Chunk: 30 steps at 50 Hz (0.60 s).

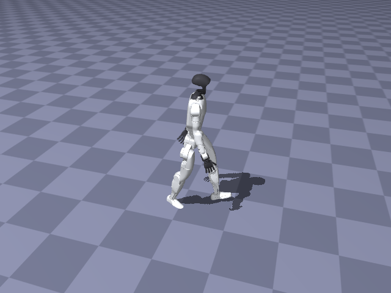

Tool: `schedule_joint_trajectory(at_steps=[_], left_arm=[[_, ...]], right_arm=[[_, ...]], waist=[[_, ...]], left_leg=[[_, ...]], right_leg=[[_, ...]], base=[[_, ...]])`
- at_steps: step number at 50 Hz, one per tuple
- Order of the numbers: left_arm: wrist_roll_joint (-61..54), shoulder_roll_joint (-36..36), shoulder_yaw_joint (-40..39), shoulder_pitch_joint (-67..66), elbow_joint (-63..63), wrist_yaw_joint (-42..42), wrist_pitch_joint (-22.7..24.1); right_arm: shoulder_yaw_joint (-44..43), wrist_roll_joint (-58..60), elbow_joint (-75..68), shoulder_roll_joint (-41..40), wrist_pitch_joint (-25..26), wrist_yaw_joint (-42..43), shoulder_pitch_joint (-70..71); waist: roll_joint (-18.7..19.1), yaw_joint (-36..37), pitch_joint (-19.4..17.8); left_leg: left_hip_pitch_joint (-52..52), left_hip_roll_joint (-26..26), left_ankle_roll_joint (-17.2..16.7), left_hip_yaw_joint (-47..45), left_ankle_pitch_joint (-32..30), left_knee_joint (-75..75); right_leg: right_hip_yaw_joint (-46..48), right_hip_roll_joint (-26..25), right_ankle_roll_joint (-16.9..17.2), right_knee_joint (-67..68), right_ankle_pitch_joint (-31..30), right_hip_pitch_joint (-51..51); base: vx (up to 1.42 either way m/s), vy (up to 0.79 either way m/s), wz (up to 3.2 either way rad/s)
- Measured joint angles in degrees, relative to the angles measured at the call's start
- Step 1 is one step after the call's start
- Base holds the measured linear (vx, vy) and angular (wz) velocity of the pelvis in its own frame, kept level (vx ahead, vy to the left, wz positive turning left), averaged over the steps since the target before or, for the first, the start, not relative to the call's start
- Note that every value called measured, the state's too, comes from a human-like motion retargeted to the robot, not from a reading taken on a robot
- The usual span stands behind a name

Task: Walk run

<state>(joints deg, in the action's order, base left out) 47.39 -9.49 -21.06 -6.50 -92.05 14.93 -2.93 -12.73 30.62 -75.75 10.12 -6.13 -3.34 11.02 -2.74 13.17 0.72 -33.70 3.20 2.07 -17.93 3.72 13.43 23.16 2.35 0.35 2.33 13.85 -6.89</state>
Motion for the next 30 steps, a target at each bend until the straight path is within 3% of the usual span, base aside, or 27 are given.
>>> schedule_joint_trajectory(at_steps=[3, 6, 9, 11, 13, 17, 20, 22, 26, 30], left_arm=[[2.8, -0.4, -0.1, 0.0, 0.3, 2.8, -0.7], [3.4, -0.5, -0.4, -0.5, 1.1, 1.3, 1.3], [0.9, 0.0, -1.9, -0.5, 2.8, -3.9, 4.0], [-2.2, 0.2, -2.6, -0.2, 4.6, -5.6, 5.3], [-6.3, -0.4, -2.0, 0.5, 6.4, -4.8, 6.5], [-12.3, -2.8, -0.6, 4.6, 9.2, -3.3, 7.2], [-13.2, -5.5, 1.7, 9.5, 10.3, -4.8, 7.5], [-12.7, -6.9, 3.1, 11.9, 10.8, -5.0, 7.6], [-11.1, -9.0, 5.5, 16.9, 13.4, -4.1, 8.2], [-11.2, -9.8, 7.1, 19.5, 16.9, -2.5, 9.6]], right_arm=[[0.2, 0.8, -0.6, -0.3, -0.4, -1.7, -1.2], [-0.3, 1.7, -2.1, -0.2, -0.7, -4.1, -4.2], [-1.1, 3.0, -4.7, -0.3, -0.3, -5.5, -8.4], [-1.4, 3.1, -6.6, -0.6, 0.4, -4.4, -11.4], [-1.4, 2.1, -8.4, -0.4, 1.0, -3.3, -13.8], [-2.5, 2.0, -10.6, -0.2, 2.1, -2.9, -16.1], [-3.9, 0.9, -12.2, -0.6, 3.2, -2.9, -17.4], [-4.4, 0.2, -12.6, -0.8, 3.5, -3.3, -18.3], [-5.2, 0.1, -13.5, -1.5, 4.0, -4.1, -20.0], [-5.9, 0.4, -14.5, -2.2, 4.1, -4.7, -20.5]], waist=[[-0.5, 1.0, 0.5], [0.0, 2.8, 1.7], [0.4, 3.7, 2.7], [1.8, 2.5, 3.5], [3.5, 1.0, 4.0], [4.7, -1.5, 3.5], [3.9, -6.5, 2.8], [3.6, -8.6, 2.8], [2.0, -12.7, 2.0], [0.7, -14.2, 1.3]], left_leg=[[0.3, 0.6, 1.8, -2.3, -1.4, 0.7], [2.0, 2.3, 3.0, -4.7, -4.2, 4.4], [4.3, 3.5, 2.7, -0.7, -3.0, 7.8], [8.4, 4.1, 3.1, -0.3, -0.1, 7.0], [13.3, 5.8, 3.3, -3.3, 1.7, 4.6], [20.2, 5.4, 2.8, -5.1, 3.9, 0.0], [24.6, 1.8, 3.0, -5.1, 4.2, -5.0], [26.4, 0.2, 2.8, -3.9, 4.9, -6.5], [31.6, -3.4, 1.5, -1.3, 7.3, -9.2], [37.3, -5.4, -0.5, 0.2, 10.1, -10.9]], right_leg=[[-3.0, 0.4, 2.7, 1.6, 0.7, -2.4], [-4.9, 0.5, 6.3, 4.1, -2.3, -4.8], [-6.3, 1.6, 8.7, 10.9, -12.9, -5.0], [-6.6, 1.5, 8.8, 19.4, -23.2, -2.8], [-4.4, 1.8, 7.6, 30.6, -29.4, 1.0], [-4.2, 5.4, 6.9, 48.9, -24.7, 14.1], [-3.7, 6.8, 7.8, 51.8, -19.8, 25.5], [-1.9, 7.9, 6.3, 47.5, -16.4, 29.4], [1.9, 8.6, 0.5, 26.6, -10.8, 35.1], [-3.7, 4.2, -0.9, 8.5, -8.5, 38.8]], base=[[0.91, 0.13, -0.53], [0.97, 0.21, -0.73], [1.03, 0.25, -0.67], [0.92, 0.21, -0.11], [0.89, 0.21, -0.06], [0.71, 0.15, -0.29], [0.51, 0.08, 0.74], [0.73, 0.09, 0.78], [0.67, 0.01, 0.76], [0.78, -0.05, 0.43]])
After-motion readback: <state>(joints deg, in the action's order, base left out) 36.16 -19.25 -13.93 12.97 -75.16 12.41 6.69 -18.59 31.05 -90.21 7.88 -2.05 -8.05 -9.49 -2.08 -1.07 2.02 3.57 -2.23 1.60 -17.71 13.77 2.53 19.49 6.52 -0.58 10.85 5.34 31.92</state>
